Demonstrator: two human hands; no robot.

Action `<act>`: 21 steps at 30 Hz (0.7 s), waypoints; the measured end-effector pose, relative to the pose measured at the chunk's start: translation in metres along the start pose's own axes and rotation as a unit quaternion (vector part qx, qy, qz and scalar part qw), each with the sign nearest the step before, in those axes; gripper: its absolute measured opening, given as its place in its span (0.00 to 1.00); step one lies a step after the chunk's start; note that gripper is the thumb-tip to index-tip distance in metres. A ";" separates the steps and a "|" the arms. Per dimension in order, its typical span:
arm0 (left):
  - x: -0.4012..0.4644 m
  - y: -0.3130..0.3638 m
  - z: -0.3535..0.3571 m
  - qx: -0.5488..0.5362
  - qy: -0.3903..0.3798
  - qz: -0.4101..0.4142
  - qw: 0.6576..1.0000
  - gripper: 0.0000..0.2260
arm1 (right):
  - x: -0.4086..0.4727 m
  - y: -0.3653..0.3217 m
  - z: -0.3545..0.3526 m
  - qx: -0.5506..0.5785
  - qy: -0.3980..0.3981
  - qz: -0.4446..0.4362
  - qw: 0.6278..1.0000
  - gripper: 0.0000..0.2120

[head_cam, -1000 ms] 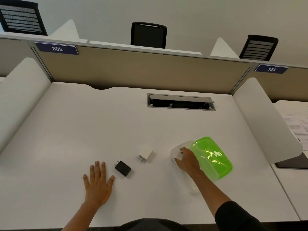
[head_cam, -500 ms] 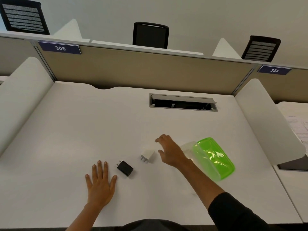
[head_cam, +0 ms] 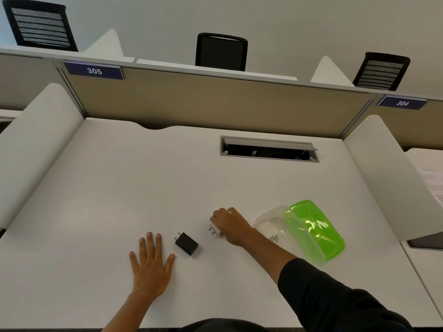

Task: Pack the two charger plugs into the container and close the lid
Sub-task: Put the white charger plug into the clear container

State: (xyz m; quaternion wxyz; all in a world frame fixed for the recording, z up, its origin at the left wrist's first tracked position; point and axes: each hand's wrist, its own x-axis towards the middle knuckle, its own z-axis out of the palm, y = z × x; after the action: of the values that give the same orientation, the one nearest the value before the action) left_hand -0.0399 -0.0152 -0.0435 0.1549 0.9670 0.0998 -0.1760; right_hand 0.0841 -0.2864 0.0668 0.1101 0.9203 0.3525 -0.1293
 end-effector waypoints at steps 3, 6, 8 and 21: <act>0.001 -0.001 0.001 0.001 0.002 0.001 1.000 0.47 | -0.001 0.001 -0.001 0.005 0.002 0.002 1.000 0.17; 0.001 -0.002 0.002 0.004 0.006 0.003 1.000 0.45 | -0.006 0.008 -0.007 0.047 0.044 0.025 0.998 0.15; 0.001 -0.003 0.004 0.007 0.009 0.003 1.000 0.43 | -0.013 0.018 -0.013 0.063 0.079 0.051 0.994 0.17; 0.000 -0.002 0.004 0.000 0.022 0.008 1.000 0.44 | -0.128 0.109 -0.015 0.093 0.124 0.223 0.962 0.25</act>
State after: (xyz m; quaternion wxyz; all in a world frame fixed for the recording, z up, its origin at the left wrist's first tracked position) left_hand -0.0419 -0.0150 -0.0472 0.1545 0.9713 0.0955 -0.1533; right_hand 0.0687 -0.4401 0.1336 0.0053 0.9905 0.1361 -0.0182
